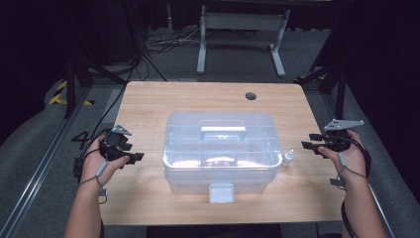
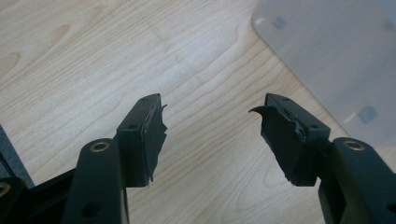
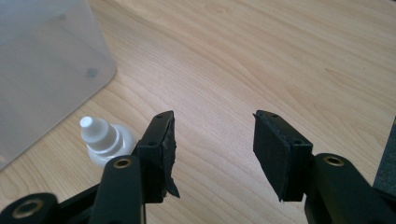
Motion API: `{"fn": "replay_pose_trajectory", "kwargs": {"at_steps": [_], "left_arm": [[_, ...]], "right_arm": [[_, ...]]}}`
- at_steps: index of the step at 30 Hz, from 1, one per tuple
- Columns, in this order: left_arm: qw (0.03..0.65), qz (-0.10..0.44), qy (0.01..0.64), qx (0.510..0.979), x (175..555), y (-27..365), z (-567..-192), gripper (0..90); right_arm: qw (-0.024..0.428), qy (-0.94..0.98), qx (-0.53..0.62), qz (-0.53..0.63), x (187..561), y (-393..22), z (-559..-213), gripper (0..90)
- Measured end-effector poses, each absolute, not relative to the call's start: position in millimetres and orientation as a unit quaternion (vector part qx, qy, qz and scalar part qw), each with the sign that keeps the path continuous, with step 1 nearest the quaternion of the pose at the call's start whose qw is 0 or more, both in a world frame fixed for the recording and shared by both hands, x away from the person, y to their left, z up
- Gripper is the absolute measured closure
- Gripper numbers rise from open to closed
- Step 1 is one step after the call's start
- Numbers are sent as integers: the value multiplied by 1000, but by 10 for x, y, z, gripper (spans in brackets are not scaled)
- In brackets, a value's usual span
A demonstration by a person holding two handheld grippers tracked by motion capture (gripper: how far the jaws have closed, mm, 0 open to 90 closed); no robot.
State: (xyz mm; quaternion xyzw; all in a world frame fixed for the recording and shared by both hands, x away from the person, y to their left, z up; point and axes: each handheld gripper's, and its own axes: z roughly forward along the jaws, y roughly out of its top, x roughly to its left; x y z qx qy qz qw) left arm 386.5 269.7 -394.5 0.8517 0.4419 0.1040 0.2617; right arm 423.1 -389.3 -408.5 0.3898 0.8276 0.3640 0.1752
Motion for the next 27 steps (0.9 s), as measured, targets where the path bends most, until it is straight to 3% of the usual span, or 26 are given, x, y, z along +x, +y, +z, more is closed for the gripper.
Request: {"fn": "replay_pose_trajectory", "kwargs": {"at_steps": [22, 27], "left_arm": [[330, 115, 396, 849, 3706, 2520, -3360, 381], [340, 127, 379, 851, 3665, 2322, -3170, 358]], "right_arm": [[175, 825, 408, 351, 4170, -3942, -4104, 499], [173, 827, 405, 349, 4143, -3945, -4117, 506]]}}
